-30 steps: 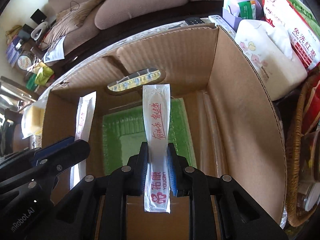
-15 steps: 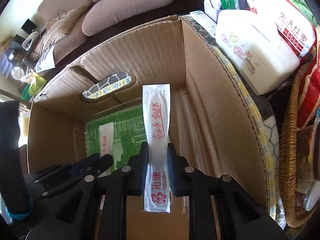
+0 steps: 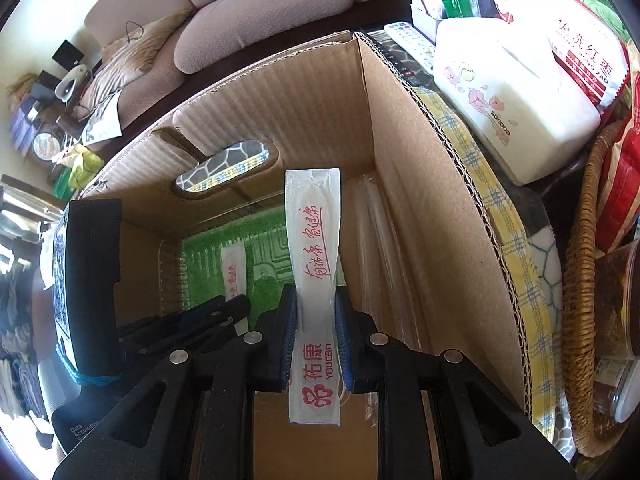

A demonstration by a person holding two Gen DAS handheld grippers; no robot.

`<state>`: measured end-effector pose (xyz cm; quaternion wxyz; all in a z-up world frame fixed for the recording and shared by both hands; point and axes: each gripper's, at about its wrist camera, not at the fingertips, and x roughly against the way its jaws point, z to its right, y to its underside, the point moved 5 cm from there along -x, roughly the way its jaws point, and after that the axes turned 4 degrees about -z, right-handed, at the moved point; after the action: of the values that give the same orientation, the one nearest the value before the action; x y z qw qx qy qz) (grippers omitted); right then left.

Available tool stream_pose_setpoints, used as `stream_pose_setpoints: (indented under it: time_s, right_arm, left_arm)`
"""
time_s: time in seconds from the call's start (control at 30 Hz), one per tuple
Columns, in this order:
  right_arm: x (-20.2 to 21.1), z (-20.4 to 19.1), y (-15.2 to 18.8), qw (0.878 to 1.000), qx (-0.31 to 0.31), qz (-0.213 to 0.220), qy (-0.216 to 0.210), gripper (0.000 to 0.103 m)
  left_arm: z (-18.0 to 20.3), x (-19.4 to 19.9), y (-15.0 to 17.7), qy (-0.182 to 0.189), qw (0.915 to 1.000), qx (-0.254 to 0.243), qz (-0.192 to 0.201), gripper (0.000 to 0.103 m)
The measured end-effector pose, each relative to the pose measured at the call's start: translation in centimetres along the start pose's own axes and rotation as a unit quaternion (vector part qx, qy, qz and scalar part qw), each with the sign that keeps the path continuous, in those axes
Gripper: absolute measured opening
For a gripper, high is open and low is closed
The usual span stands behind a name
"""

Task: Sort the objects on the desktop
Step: 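Open the left gripper to drop its packet onto the clear container, then open the right gripper to drop its packet beside the other packet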

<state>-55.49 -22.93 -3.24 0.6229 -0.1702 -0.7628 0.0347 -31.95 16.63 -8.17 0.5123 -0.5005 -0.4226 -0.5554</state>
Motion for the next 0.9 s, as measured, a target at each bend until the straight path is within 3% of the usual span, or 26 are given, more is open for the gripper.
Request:
stream_pose_setpoints:
  time_s: [0.07,0.2,0.3,0.47,0.57,0.9]
  right_arm:
    - [0.1,0.0,0.0,1.000,0.000,0.000,0.002,0.018]
    - [0.3,0.0,0.0,1.000,-0.007,0.004,0.000,0.018]
    - [0.6,-0.1,0.1,1.000,-0.008,0.006,0.001,0.018]
    - [-0.1,-1.5,0.1,1.000,0.019,0.002,0.013,0.018]
    - [-1.1,-3.0,0.0,0.998,0.046,-0.006,0.032,0.018]
    - [-6.1,-5.3,-0.3,0.993,0.080,-0.054,0.070,0.018]
  left_arm:
    - [-0.3,1.3,0.3,0.000,0.9999,0.001,0.010,0.034]
    - [-0.5,6.0,1.4,0.040,0.9984,-0.005,0.039,0.036]
    - [-1.2,10.0,2.6,0.076,0.9952,-0.023,0.058,0.045]
    - [-2.2,14.3,2.5,0.062,0.9937,-0.042,0.084,0.046]
    - [-2.1,14.4,0.2,0.063,0.9939,-0.033,0.085,0.046]
    - [-3.0,13.8,0.8,0.098,0.9896,-0.055,0.090,0.046]
